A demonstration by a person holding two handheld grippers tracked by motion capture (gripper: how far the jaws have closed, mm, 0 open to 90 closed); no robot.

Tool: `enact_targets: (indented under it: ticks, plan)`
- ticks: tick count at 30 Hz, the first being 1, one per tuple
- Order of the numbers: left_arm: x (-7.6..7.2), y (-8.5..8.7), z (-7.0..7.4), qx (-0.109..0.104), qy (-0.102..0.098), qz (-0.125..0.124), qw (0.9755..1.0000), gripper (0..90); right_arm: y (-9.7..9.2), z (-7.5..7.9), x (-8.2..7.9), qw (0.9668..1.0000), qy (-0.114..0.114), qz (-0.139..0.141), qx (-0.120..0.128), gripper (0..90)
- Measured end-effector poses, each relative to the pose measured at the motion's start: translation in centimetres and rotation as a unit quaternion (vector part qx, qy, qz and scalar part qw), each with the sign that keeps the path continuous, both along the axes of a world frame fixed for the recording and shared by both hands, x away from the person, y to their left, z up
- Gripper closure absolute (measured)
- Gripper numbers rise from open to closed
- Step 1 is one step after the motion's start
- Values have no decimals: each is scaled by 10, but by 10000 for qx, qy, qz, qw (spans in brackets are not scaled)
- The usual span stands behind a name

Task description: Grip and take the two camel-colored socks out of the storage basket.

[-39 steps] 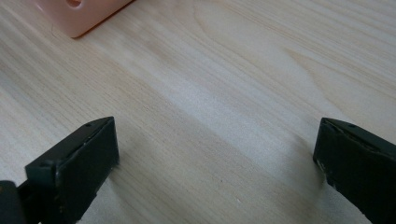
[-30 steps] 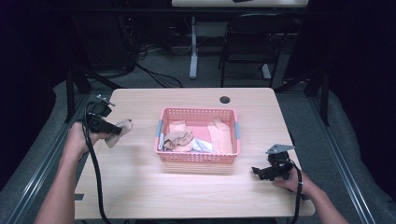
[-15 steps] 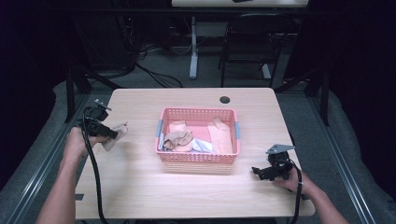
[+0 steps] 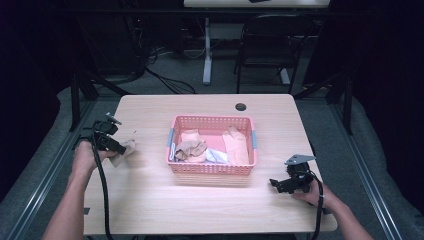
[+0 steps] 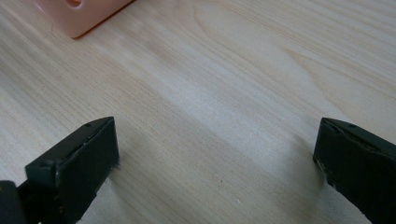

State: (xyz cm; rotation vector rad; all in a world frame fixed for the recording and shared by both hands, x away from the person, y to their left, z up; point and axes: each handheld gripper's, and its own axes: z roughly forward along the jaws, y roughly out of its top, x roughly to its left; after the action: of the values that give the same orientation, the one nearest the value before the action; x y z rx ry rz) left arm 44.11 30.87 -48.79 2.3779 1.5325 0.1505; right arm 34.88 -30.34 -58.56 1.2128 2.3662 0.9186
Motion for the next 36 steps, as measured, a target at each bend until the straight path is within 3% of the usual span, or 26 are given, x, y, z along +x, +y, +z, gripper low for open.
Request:
enact_targets:
  ticks: [10, 18, 20, 25, 26, 27, 36]
  plan:
    - [1, 2, -32, 13, 253, 122, 9996, 798, 0, 0, 0, 10000, -2, -16, -6, 0]
    - [0, 5, -46, -70, 390, 180, 9991, 749, 0, 0, 0, 10000, -6, -9, -8, 0]
    - [-1, 7, -45, -74, 347, 162, 9992, 657, 0, 0, 0, 10000, -8, -10, -8, 0]
    - [-6, 11, -38, -103, 147, 215, 9996, 325, 0, 0, 0, 10000, -7, -11, -7, 0]
    - [-8, 12, -35, -110, 104, 211, 9997, 325, 0, 0, 0, 10000, -7, -11, -7, 0]
    - [-11, 13, -31, -104, -19, 233, 9997, 241, 0, 0, 0, 10000, -7, -13, -7, 0]
    - [-17, 2, 5, -152, -401, 109, 9990, 40, 0, 0, 0, 10000, -6, -11, -8, 0]
